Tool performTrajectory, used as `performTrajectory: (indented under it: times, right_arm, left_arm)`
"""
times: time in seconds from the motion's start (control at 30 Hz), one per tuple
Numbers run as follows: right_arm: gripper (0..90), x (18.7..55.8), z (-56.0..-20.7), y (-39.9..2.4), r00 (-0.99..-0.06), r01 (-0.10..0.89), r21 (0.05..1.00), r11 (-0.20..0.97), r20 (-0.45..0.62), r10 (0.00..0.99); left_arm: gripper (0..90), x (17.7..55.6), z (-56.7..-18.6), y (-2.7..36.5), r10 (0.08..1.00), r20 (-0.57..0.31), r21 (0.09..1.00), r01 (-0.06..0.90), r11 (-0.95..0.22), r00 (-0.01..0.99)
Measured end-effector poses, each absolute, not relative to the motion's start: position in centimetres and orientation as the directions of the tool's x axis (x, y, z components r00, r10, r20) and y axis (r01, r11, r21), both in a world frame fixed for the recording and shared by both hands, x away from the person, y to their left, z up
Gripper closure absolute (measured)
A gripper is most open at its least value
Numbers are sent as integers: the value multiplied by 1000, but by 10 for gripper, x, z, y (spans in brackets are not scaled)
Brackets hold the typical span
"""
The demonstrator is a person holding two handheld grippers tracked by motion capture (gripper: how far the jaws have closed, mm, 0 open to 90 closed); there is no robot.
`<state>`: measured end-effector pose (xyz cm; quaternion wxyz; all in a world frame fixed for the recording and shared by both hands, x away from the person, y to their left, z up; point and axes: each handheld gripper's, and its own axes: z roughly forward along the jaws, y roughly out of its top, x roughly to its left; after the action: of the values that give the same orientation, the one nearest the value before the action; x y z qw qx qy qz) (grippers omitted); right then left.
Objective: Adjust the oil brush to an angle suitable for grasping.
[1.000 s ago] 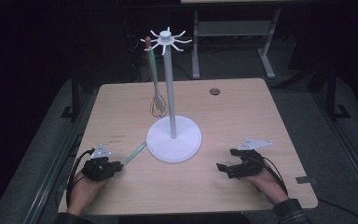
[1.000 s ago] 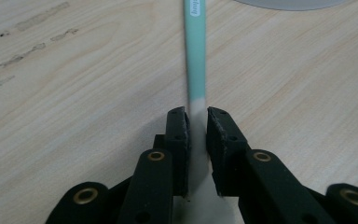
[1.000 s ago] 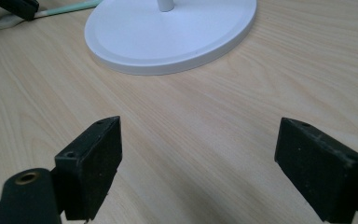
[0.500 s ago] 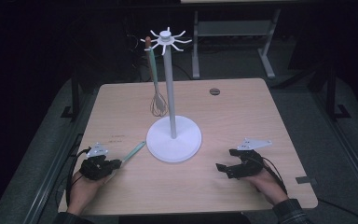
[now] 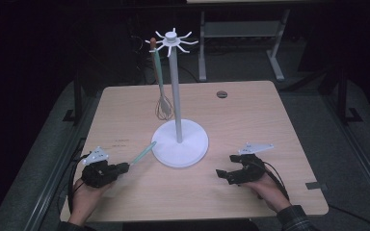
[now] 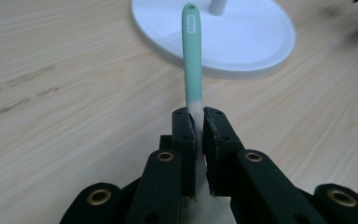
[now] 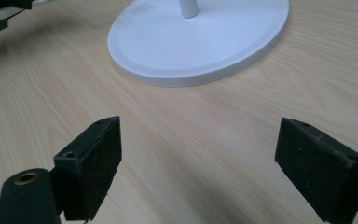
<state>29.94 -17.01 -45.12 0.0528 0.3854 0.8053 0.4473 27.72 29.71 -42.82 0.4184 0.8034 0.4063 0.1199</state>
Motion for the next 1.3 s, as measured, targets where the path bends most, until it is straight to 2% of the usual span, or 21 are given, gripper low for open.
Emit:
performTrajectory:
  times: [0.33,0.83,1.3]
  right_arm:
    - [153,298,-444,-150,-692,594,761,262,317,649]
    - [227,297,-439,-107,-719,582,779,234,358,596]
    - [292,302,-431,-99,-712,578,801,156,401,577]
  left_arm:
    - [838,275,-422,272,696,-208,791,537,-294,687]
    - [838,280,-414,220,601,-205,814,475,-334,773]
    - [838,289,-404,176,528,-185,840,412,-353,829]
